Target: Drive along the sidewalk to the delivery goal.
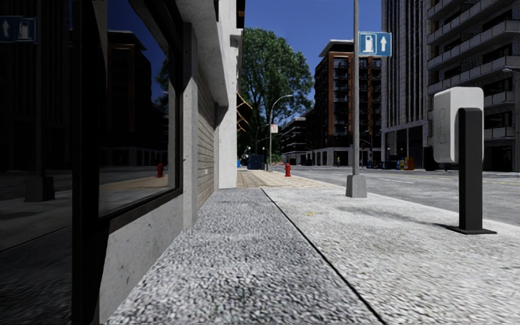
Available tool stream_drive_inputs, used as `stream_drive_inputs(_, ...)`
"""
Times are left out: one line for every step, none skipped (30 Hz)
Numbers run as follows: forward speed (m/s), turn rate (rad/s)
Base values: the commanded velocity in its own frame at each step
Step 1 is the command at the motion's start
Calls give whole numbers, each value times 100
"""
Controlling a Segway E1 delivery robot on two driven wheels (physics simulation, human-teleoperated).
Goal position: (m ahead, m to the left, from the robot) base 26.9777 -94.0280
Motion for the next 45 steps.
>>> stream_drive_inputs(183,0)
stream_drive_inputs(183,0)
stream_drive_inputs(183,0)
stream_drive_inputs(184,0)
stream_drive_inputs(184,0)
stream_drive_inputs(184,0)
stream_drive_inputs(184,0)
stream_drive_inputs(184,0)
stream_drive_inputs(184,0)
stream_drive_inputs(184,0)
stream_drive_inputs(184,0)
stream_drive_inputs(184,0)
stream_drive_inputs(184,0)
stream_drive_inputs(184,0)
stream_drive_inputs(184,0)
stream_drive_inputs(184,0)
stream_drive_inputs(184,0)
stream_drive_inputs(184,0)
stream_drive_inputs(184,0)
stream_drive_inputs(184,0)
stream_drive_inputs(184,0)
stream_drive_inputs(184,0)
stream_drive_inputs(184,0)
stream_drive_inputs(184,0)
stream_drive_inputs(184,0)
stream_drive_inputs(184,0)
stream_drive_inputs(184,0)
stream_drive_inputs(184,0)
stream_drive_inputs(184,0)
stream_drive_inputs(184,0)
stream_drive_inputs(184,0)
stream_drive_inputs(184,0)
stream_drive_inputs(186,0)
stream_drive_inputs(189,0)
stream_drive_inputs(189,0)
stream_drive_inputs(195,0)
stream_drive_inputs(200,0)
stream_drive_inputs(200,0)
stream_drive_inputs(200,0)
stream_drive_inputs(200,0)
stream_drive_inputs(200,0)
stream_drive_inputs(200,0)
stream_drive_inputs(200,0)
stream_drive_inputs(200,0)
stream_drive_inputs(200,0)
